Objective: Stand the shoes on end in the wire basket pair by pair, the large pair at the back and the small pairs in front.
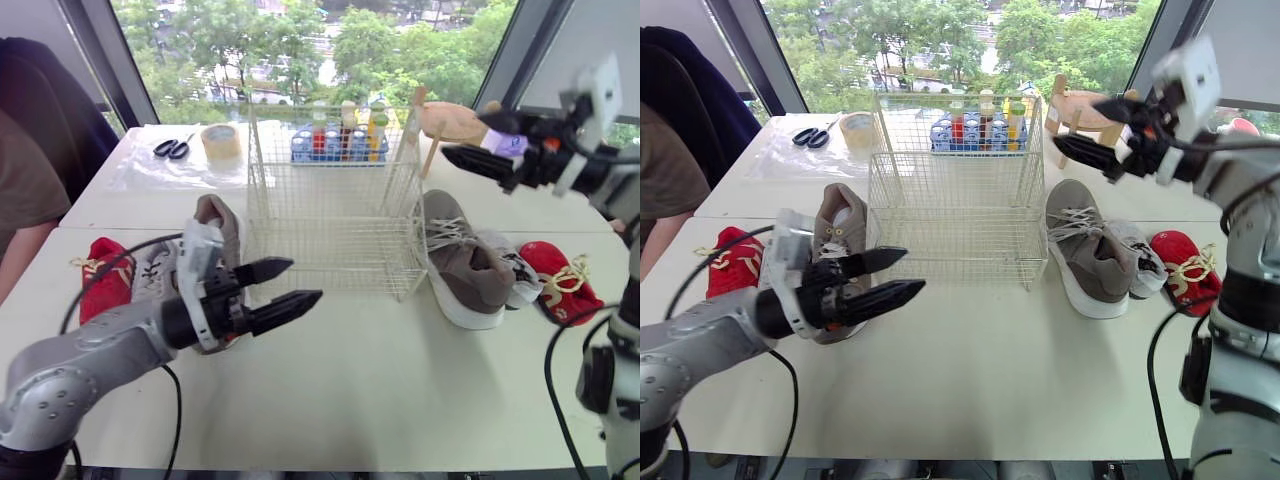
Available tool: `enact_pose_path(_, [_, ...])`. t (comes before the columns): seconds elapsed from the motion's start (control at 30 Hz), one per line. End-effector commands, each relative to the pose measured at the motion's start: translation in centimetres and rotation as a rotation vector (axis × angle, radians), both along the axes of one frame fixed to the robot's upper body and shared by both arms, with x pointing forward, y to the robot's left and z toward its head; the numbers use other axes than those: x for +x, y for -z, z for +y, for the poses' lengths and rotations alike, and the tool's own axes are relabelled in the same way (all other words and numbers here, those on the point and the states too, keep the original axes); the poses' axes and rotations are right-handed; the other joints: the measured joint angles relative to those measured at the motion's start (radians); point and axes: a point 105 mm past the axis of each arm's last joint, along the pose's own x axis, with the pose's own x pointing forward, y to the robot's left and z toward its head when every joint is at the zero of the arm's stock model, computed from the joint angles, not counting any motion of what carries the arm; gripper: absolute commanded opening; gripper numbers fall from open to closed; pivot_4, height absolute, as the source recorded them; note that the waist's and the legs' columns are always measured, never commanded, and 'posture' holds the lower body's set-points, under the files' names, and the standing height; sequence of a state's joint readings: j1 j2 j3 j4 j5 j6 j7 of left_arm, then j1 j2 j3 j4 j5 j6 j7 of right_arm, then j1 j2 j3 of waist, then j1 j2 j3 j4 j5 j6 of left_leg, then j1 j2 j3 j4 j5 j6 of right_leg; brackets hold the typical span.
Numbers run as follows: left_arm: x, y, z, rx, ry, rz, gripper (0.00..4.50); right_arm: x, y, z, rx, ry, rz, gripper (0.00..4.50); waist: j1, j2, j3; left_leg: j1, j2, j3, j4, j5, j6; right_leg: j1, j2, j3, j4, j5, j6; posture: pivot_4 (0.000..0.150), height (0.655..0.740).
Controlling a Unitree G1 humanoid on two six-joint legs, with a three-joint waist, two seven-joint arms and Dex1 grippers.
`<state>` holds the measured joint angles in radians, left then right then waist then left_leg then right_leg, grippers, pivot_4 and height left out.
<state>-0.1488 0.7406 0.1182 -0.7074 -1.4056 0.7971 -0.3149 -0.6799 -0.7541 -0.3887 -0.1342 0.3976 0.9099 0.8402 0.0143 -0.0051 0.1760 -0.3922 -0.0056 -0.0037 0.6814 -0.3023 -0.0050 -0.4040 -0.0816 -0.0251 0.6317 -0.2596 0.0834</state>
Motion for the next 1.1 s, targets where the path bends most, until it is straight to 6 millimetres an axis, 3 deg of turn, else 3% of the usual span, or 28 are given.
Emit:
enact_pose_path(0.03, [-1.0,1.6,-1.7,0.058,0.056,-0.001,4.50,-1.4,0.6,-3.5,0.065,0.224,-0.094,4.49,0.000,0.003,0.000,-0.001,0.000,0.001,0.000,0.000,0.000,-0.001,0.000,0.001,0.000,0.001,0.002,0.150,0.7400])
enact_pose_path(0.13, [-1.9,3.2,-2.3,0.107,0.112,0.028,4.50,-2.5,3.6,-4.1,0.066,0.323,-0.073,4.49,-0.004,0.006,0.000,-0.001,0.000,0.001,-0.001,0.000,0.000,-0.002,0.002,0.001,0.001,0.001,0.003,0.150,0.7400])
enact_pose_path(0.43, [-1.1,4.3,-2.3,0.139,0.140,0.028,4.50,-3.3,10.0,-2.7,0.087,0.391,0.030,4.49,-0.005,0.008,0.000,0.002,0.003,0.001,-0.001,0.001,0.000,-0.001,0.010,0.002,0.004,0.001,0.002,0.150,0.7400])
enact_pose_path(0.67, [-1.1,4.6,-2.2,0.152,0.141,0.026,4.50,-3.4,14.0,-3.0,0.089,0.425,0.105,4.49,-0.007,0.008,0.000,0.003,0.003,0.001,0.000,0.000,0.000,-0.001,0.011,0.004,0.003,0.001,0.002,0.150,0.7400])
enact_pose_path(0.93, [-1.2,5.0,-1.8,0.165,0.114,0.032,4.50,-3.8,15.4,-2.3,0.134,0.388,0.155,4.49,-0.007,0.006,-0.001,0.004,0.003,0.001,0.000,0.000,0.000,0.000,0.011,0.005,0.003,-0.001,-0.001,0.150,0.7400])
enact_pose_path(1.1, [-1.2,5.2,-1.9,0.172,0.114,0.033,4.50,-3.9,17.3,-1.8,0.154,0.395,0.214,4.49,-0.006,0.005,-0.002,0.004,0.003,0.000,0.000,0.000,0.000,0.001,0.011,0.005,0.003,-0.001,-0.001,0.150,0.7400])
